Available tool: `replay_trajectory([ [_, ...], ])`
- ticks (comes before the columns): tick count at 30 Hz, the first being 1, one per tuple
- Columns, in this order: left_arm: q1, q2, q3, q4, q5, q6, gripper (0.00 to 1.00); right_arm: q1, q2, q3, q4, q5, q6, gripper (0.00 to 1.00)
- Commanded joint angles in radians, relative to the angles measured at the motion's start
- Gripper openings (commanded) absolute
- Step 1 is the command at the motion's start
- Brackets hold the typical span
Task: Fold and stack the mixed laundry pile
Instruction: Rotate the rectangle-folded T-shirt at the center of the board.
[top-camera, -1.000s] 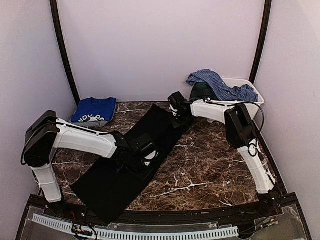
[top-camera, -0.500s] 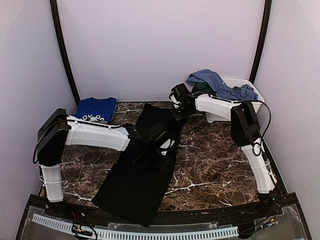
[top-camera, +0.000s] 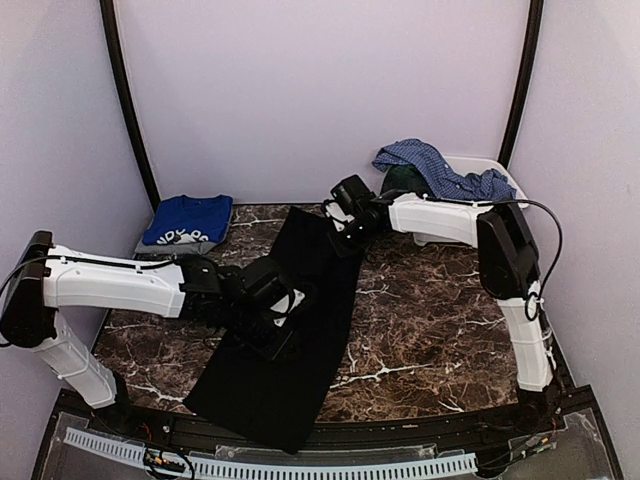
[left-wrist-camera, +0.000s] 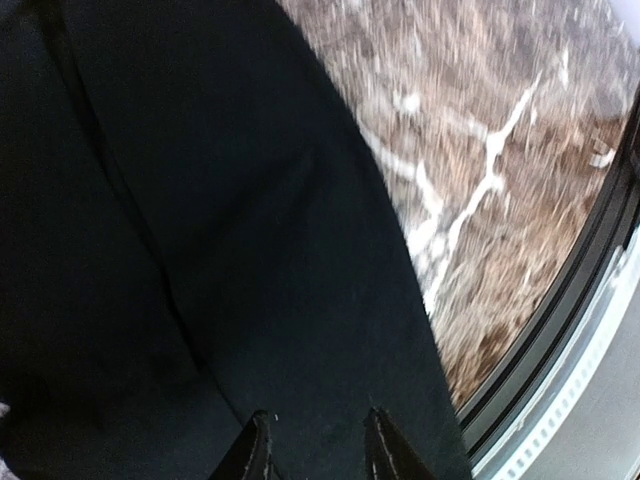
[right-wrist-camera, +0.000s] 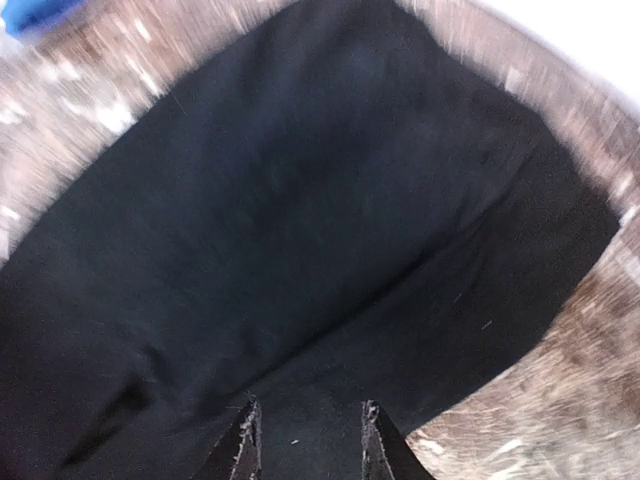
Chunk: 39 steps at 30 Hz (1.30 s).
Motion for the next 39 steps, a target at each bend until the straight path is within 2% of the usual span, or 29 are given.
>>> replay_trajectory([
  [1,-0.058,0.033,-0.043,-0.006,0.009,0.005,0.3,-0.01,0.104,0.031,-0.042,0.036,0.027,0.3],
  [7,-0.109,0.131,-0.035,0.029,0.003,-0.01,0.28,-0.023,0.225,0.134,-0.062,0.128,-0.005,0.27],
  [12,-0.133,0.23,0.008,0.093,0.058,-0.015,0.27,-0.053,0.331,0.252,-0.092,0.211,-0.061,0.25],
  [18,-0.139,0.423,0.176,0.174,0.117,-0.007,0.25,-0.088,0.444,0.41,-0.111,0.265,-0.133,0.24],
  [23,-0.135,0.498,0.295,0.213,0.147,0.008,0.24,-0.114,0.493,0.503,-0.099,0.293,-0.208,0.25],
  [26,-0.119,0.508,0.33,0.227,0.146,0.004,0.25,-0.12,0.463,0.484,-0.054,0.259,-0.229,0.28],
  [29,-0.105,0.459,0.329,0.213,0.117,0.007,0.34,-0.111,0.383,0.469,-0.053,0.193,-0.226,0.33],
  [32,-0.102,0.374,0.303,0.228,0.087,0.008,0.44,-0.101,0.247,0.423,-0.045,0.064,-0.193,0.41],
  [34,-0.099,0.306,0.297,0.222,0.06,-0.006,0.48,-0.095,0.143,0.387,-0.044,-0.038,-0.153,0.51],
  [37,-0.088,0.185,0.249,0.189,0.023,-0.049,0.52,-0.09,-0.017,0.287,-0.046,-0.146,-0.08,0.61],
  [39,-0.078,0.095,0.168,0.189,-0.009,-0.103,0.54,-0.086,-0.13,0.179,-0.043,-0.201,-0.027,0.63],
])
